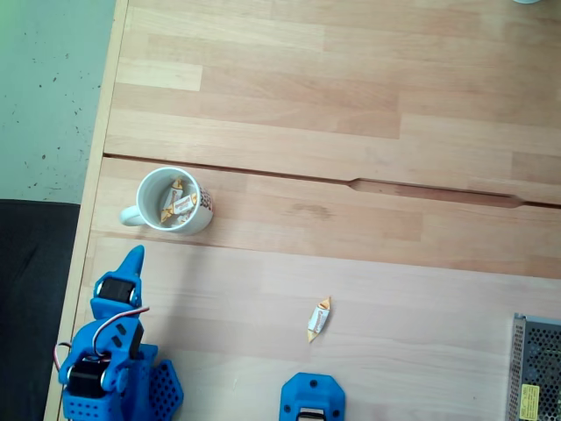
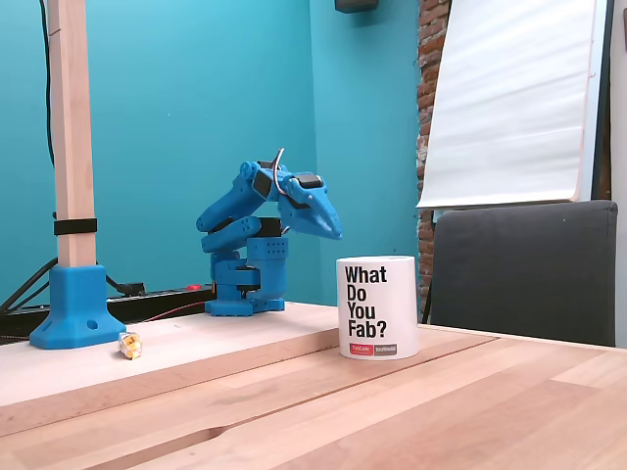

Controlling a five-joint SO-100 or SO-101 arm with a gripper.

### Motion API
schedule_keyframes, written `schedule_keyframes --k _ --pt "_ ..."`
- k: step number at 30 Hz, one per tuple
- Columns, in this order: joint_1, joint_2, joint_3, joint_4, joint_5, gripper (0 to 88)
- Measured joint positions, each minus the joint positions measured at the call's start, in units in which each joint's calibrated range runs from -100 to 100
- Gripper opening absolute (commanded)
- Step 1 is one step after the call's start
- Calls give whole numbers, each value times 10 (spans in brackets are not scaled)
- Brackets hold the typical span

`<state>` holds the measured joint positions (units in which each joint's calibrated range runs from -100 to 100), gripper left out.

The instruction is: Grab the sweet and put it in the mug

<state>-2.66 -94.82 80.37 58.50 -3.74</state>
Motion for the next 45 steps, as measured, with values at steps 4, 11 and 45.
schedule_keyframes --k 4,11,45 --pt "0 0 -48 0 0 0" --pt "0 -1 -124 0 0 0" --pt "288 421 -303 203 0 0"
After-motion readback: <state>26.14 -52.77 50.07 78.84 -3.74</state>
